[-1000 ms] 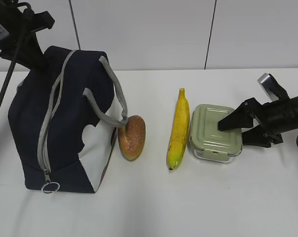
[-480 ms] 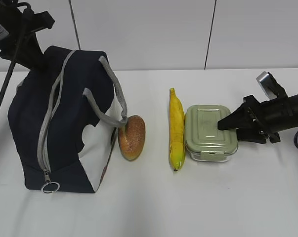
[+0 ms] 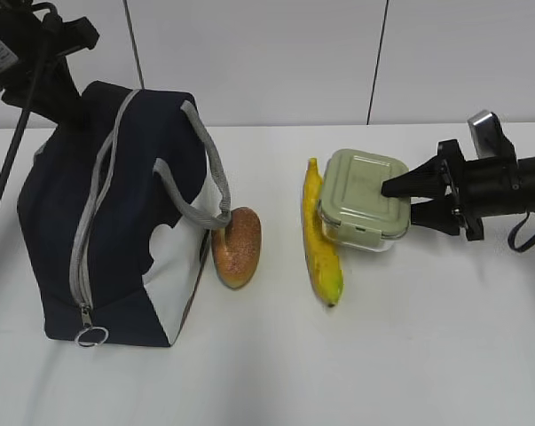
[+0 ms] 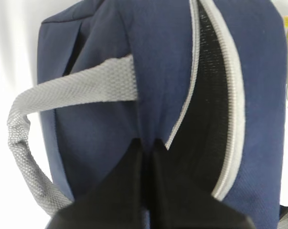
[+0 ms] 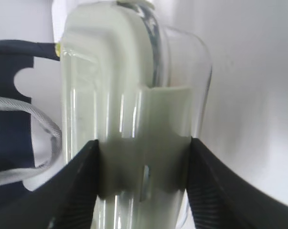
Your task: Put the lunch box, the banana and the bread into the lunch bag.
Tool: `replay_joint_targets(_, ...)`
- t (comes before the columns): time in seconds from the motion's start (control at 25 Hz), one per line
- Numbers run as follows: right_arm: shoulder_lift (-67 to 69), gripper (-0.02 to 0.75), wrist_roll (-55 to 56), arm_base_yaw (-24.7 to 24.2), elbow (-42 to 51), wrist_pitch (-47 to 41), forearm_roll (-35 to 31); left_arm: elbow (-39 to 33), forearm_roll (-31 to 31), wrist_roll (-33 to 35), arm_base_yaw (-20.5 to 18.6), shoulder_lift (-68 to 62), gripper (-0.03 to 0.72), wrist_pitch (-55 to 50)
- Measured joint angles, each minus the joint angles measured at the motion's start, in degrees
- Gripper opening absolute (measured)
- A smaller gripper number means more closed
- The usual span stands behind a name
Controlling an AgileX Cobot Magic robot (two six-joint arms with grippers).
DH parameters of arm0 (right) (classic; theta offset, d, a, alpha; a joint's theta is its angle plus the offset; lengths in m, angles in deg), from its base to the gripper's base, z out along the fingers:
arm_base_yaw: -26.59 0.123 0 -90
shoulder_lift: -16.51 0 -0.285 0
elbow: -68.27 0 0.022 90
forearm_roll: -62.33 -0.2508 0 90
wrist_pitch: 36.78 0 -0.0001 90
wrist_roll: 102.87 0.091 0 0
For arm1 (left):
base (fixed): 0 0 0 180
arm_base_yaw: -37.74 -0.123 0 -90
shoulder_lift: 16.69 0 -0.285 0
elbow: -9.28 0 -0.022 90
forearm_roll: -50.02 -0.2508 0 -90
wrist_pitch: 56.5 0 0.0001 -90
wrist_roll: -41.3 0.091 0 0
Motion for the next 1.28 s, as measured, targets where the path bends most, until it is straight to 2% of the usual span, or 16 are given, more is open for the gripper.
replay_joint_targets(0.28, -4.44, 0.384, 3.45, 0.13, 0.11, 0.0, -1.39, 0.0, 3.51, 0.0, 0.0, 0.0, 0.002, 0.0)
replay_joint_targets(0.52, -12.35, 0.384, 11.4, 1.77, 0.11, -0.21, -2.17, 0.0, 10.3, 2.53, 0.0, 0.0, 0.002, 0.0)
replay_joint_targets(0.8, -15.84, 0.384, 20.07, 12.13, -7.01, -1.54, -1.54, 0.0, 17.83, 5.54, 0.0, 0.0, 0.002, 0.05)
replay_joint_targets(1.08, -15.84, 0.384, 26.77, 20.22, -15.06, -1.94, 5.48, 0.0, 18.31, 5.79, 0.0, 0.0, 0.002, 0.19)
replay_joint_targets(1.28, -13.26, 0.384, 28.03, 23.83, -16.71, -1.6, 6.54, 0.0, 18.36, 5.79, 0.0, 0.0, 0.002, 0.19)
